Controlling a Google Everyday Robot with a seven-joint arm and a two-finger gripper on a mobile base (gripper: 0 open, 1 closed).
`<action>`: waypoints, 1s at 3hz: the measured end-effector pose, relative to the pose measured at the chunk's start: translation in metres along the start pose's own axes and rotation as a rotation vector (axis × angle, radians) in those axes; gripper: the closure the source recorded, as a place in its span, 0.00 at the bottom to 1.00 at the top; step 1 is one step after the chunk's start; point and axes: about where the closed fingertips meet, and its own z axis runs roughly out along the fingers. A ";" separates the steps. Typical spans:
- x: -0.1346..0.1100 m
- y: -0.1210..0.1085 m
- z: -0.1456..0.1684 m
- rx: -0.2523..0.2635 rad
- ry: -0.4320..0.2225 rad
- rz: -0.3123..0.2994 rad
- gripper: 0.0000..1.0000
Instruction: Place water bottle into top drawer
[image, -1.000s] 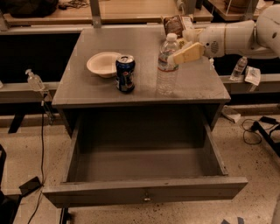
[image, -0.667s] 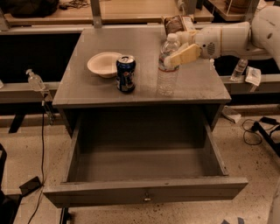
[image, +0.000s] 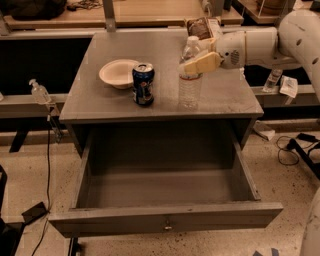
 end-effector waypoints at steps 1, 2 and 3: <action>0.000 0.001 0.003 -0.005 0.000 0.000 0.46; 0.000 0.001 0.006 -0.010 0.000 0.000 0.70; -0.014 0.000 0.006 -0.006 -0.035 -0.028 0.93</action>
Offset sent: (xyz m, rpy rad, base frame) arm 0.0001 0.0025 -0.0006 0.0006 0.0011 0.0041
